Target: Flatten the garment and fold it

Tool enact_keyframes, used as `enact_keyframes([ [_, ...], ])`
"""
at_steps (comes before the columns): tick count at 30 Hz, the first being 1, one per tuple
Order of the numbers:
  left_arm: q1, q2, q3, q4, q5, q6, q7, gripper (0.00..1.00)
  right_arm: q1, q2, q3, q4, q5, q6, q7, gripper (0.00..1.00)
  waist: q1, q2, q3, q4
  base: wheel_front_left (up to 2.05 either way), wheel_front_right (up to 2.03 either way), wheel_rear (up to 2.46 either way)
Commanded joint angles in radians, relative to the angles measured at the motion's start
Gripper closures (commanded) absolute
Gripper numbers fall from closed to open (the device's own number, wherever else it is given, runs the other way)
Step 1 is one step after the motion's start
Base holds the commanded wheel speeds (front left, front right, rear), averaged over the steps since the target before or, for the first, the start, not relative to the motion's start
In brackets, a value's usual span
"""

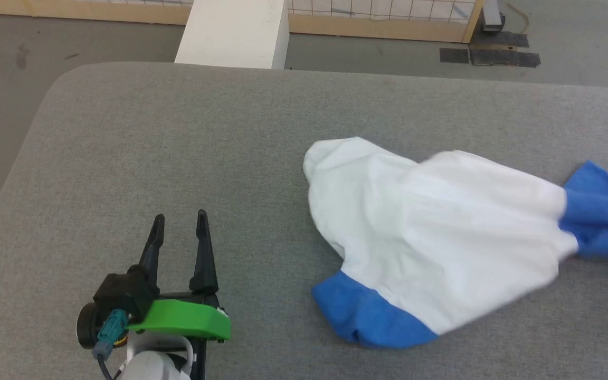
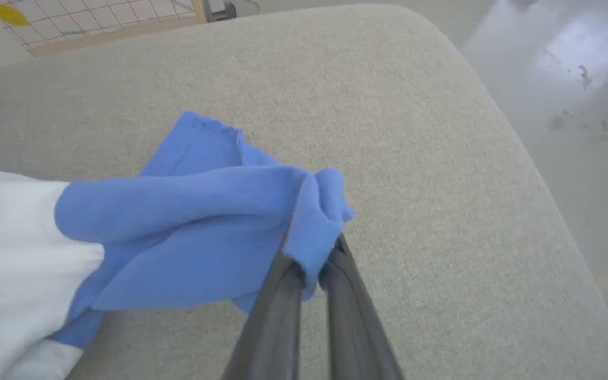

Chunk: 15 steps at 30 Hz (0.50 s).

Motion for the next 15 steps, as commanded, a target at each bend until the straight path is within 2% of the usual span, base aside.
enact_keyframes([
  [1, -0.006, -0.003, 0.001, 0.005, -0.001, -0.008, -0.004, 0.00, 0.034, 0.031, -0.037, -0.008, -0.021, -0.001, 0.018, 1.00, 0.0000, -0.0001, -0.004, -0.002, 0.00, 0.00, 0.00],
  [3, -0.003, -0.003, 0.003, 0.011, -0.005, -0.010, -0.004, 0.00, 0.060, 0.065, -0.070, -0.013, -0.023, -0.001, 0.024, 0.99, 0.0000, -0.0001, -0.009, -0.007, 0.00, 0.00, 0.00],
  [4, 0.000, -0.003, 0.004, 0.015, -0.007, -0.011, -0.004, 0.00, 0.066, 0.078, -0.070, -0.020, -0.016, -0.001, 0.015, 0.43, 0.0000, -0.0001, -0.011, -0.010, 0.00, 0.00, 0.00],
  [5, 0.002, -0.003, 0.004, 0.020, -0.008, -0.013, -0.004, 0.00, 0.071, 0.091, -0.068, -0.034, -0.008, -0.001, -0.005, 0.00, 0.0000, -0.0001, -0.014, -0.012, 0.00, 0.00, 0.00],
  [11, -0.003, -0.003, -0.028, 0.080, -0.066, -0.022, 0.004, 0.00, 0.075, 0.164, -0.060, -0.137, 0.121, -0.001, -0.185, 0.00, 0.0000, -0.0001, -0.055, -0.014, 0.00, 0.00, 0.00],
  [13, -0.027, -0.003, -0.061, 0.097, -0.094, -0.031, 0.053, 0.00, 0.096, 0.176, -0.052, -0.163, 0.137, -0.001, -0.223, 0.00, 0.0000, -0.0001, -0.067, -0.010, 0.00, 0.00, 0.00],
  [15, -0.061, -0.003, -0.103, 0.115, -0.122, -0.042, 0.153, 0.00, 0.121, 0.185, -0.037, -0.180, 0.145, -0.001, -0.241, 0.00, 0.0000, -0.0001, -0.077, -0.009, 0.00, 0.00, 0.00],
])
